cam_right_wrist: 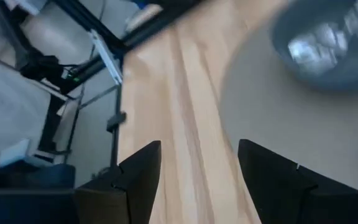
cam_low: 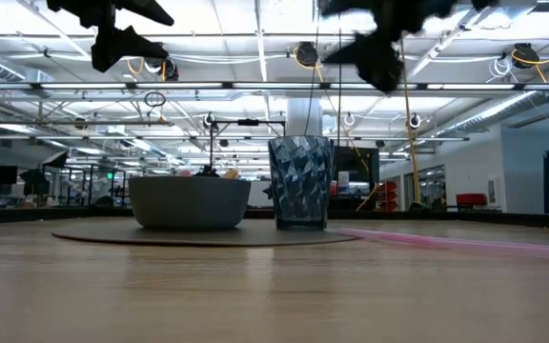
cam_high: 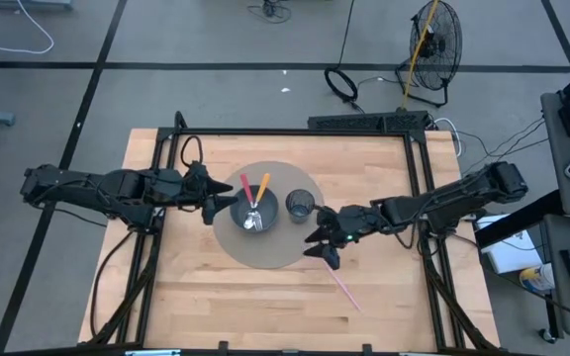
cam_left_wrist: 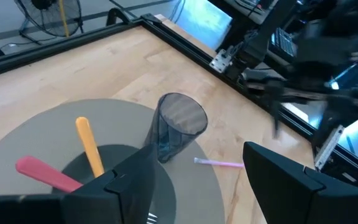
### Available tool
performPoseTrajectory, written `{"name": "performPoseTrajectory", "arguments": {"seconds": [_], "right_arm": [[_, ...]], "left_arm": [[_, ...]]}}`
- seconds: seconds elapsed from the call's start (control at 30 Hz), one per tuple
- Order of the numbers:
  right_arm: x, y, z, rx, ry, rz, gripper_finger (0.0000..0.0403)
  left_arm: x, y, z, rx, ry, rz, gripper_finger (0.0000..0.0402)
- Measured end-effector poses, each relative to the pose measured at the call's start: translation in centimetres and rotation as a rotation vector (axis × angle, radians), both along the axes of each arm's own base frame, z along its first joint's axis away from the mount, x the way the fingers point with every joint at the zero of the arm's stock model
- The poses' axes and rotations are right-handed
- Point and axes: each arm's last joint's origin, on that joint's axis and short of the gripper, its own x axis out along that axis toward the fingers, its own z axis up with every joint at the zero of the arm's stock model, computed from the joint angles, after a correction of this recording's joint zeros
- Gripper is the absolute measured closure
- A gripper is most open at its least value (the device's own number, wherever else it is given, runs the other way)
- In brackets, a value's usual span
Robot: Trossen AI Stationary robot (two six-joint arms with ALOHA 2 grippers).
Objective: Pick & Place Utensil
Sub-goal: Put the pink straw into the blue cup
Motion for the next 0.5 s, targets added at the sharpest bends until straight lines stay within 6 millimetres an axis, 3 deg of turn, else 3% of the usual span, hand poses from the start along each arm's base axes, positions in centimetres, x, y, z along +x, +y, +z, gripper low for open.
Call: {"name": "performPoseTrajectory", "arguments": {"seconds": [0.1, 0.23, 0.33, 0.5], "right_arm": [[1.9, 0.3, 1.8, -0.088, -0.002, 0.042, 0.0191], [2.7, -0.5, 1.8, -0.119, 0.211, -0.01, 0.0191], [2.5, -1.6, 1.0, -0.041, 0.383, -0.125, 0.0195], [2.7, -2.2, 0.5, 0.107, 0.453, -0.241, 0.0211]], "left_arm": [[0.0, 0.0, 0.0, 0.005, 0.0, 0.01, 0.0158], [0.0, 0.1, 0.0, 0.003, 0.0, 0.013, 0.0158], [0.0, 0.1, 0.0, 0.003, 0.0, 0.013, 0.0158], [0.0, 0.1, 0.0, 0.006, 0.003, 0.011, 0.0158]]}}
